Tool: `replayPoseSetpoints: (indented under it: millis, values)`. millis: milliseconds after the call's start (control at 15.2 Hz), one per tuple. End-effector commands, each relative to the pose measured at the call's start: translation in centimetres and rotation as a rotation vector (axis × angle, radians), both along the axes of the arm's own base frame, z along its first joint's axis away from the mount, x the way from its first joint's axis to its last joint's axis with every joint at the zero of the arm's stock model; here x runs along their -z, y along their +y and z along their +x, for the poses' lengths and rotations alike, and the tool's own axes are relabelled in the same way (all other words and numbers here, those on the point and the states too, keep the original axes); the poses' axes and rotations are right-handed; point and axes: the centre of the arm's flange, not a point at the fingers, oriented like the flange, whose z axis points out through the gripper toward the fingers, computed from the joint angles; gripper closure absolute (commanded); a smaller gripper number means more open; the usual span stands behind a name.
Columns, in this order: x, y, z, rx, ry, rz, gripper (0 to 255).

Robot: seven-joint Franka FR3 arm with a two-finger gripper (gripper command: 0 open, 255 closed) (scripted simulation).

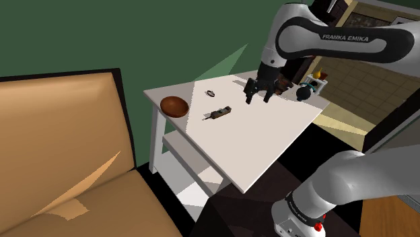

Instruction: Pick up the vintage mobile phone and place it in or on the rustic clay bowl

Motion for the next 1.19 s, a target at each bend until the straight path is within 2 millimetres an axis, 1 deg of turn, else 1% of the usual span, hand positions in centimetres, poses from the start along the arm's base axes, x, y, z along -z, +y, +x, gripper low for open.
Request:
replayPoseSetpoints:
  millis: [0,264,528,792,1122]
  values:
    - [1.7,0.1,2.0,0.068,-0.006,0.002,0]
    - [5.1,-0.5,5.9,0.199,-0.016,0.004,0]
    - [8.5,-1.6,9.8,0.329,-0.026,0.007,0]
    - [11.8,-3.1,13.5,0.459,-0.035,0.010,0]
    - [16.0,-5.7,17.9,0.622,-0.047,0.013,0]
